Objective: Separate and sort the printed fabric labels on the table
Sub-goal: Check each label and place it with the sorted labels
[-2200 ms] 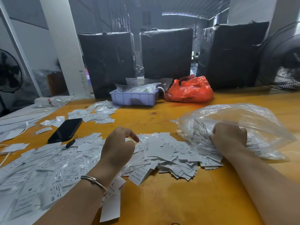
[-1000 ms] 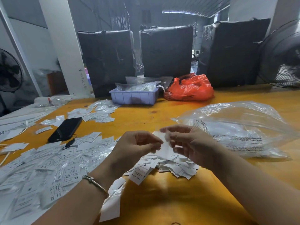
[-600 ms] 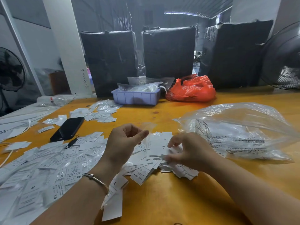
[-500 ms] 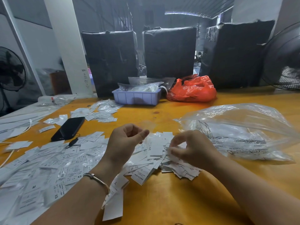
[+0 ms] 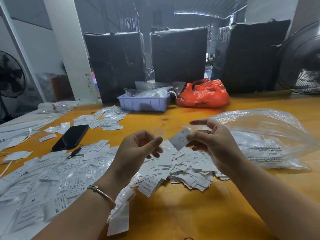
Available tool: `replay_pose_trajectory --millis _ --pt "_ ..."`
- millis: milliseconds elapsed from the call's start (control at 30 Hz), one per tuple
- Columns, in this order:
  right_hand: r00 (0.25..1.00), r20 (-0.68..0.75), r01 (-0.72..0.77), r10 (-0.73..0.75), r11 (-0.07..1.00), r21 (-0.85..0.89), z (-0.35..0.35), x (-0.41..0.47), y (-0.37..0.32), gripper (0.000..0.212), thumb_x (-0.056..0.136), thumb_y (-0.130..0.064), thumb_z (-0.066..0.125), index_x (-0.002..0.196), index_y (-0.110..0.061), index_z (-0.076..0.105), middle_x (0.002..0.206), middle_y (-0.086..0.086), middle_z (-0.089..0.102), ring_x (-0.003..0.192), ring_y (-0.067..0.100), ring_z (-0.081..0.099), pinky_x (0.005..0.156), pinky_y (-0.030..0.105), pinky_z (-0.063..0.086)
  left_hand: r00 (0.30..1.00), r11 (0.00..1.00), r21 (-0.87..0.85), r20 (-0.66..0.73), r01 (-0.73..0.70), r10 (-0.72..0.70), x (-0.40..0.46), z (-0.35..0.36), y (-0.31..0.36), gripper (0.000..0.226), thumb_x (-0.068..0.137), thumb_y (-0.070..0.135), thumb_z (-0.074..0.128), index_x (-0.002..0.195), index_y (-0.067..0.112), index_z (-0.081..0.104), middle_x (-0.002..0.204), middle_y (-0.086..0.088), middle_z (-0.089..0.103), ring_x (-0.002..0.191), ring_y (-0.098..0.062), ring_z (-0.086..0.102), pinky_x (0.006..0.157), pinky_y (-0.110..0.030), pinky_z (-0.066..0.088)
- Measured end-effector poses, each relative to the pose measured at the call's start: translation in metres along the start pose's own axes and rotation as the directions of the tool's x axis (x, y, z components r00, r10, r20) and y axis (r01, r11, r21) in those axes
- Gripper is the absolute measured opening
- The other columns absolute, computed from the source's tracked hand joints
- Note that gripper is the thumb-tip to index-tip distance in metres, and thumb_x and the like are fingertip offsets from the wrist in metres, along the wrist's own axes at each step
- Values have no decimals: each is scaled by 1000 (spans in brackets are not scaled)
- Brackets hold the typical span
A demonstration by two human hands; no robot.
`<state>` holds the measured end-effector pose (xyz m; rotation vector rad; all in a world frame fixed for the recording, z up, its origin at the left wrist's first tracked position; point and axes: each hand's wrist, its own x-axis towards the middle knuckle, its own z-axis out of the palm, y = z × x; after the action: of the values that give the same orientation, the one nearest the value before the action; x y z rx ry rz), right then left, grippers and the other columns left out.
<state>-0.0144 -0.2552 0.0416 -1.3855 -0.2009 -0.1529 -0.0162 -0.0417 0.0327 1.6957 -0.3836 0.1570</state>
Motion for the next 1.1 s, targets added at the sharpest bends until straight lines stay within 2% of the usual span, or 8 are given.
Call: replay_pose_trajectory --millis 333,467,567,667,767,933,1000,1100 --pt "1000 24 0 0 1000 -7 1 0 -3 47 60 -1 77 103 -10 60 79 10 72 73 22 67 68 30 48 996 996 -7 13 -84 84 -2 1 2 29 66 31 77 83 10 68 78 -6 74 68 -14 67 61 -18 52" --pt "996 73 -67 57 986 150 0 1 -6 23 61 -3 72 78 -12 60 78 7 69 77 21 62 70 28 45 995 995 -27 -3 -96 96 -3 2 3 28 65 30 78 85 11 73 76 -4 74 67 -10 66 61 -14 50" --pt "993 99 -82 64 978 190 -2 1 -13 8 67 -11 66 73 -12 60 77 5 68 77 17 62 69 27 43 991 991 19 2 -131 131 -3 1 3 25 66 33 77 81 13 73 76 -5 72 70 -15 66 66 -20 54" --pt "994 28 103 -104 994 18 1 -3 -17 9 81 -6 63 76 -14 62 75 2 69 71 15 63 61 25 46 979 968 145 16 -203 203 -5 2 3 25 67 38 75 78 16 72 77 -6 71 76 -25 66 71 -35 59" --pt "922 65 382 -381 875 -298 8 -10 -17 5 94 -11 56 89 -11 57 76 6 71 52 20 63 42 25 45 969 944 222 38 -246 243 -7 5 3 23 69 36 75 77 16 71 76 -4 71 74 -24 67 70 -40 59" --pt "845 143 526 -515 753 -396 14 -18 -22 17 78 7 69 80 -9 66 67 -1 68 50 10 61 46 19 46 963 933 243 18 -267 270 -6 4 4 23 68 38 75 74 17 70 75 -2 70 73 -22 67 69 -41 59" --pt "817 135 556 -561 704 -441 15 -22 -26 19 71 5 73 76 -14 70 68 -4 70 55 7 63 49 17 48 961 929 250 18 -272 276 -6 4 5 22 68 38 75 75 17 70 75 0 70 72 -20 67 68 -40 59" --pt "818 117 556 -564 721 -412 17 -27 -32 18 73 0 76 78 -17 73 72 0 73 61 16 68 52 28 56 961 927 255 19 -273 278 -6 4 4 22 69 36 76 76 16 70 76 -2 71 73 -22 67 68 -40 59"
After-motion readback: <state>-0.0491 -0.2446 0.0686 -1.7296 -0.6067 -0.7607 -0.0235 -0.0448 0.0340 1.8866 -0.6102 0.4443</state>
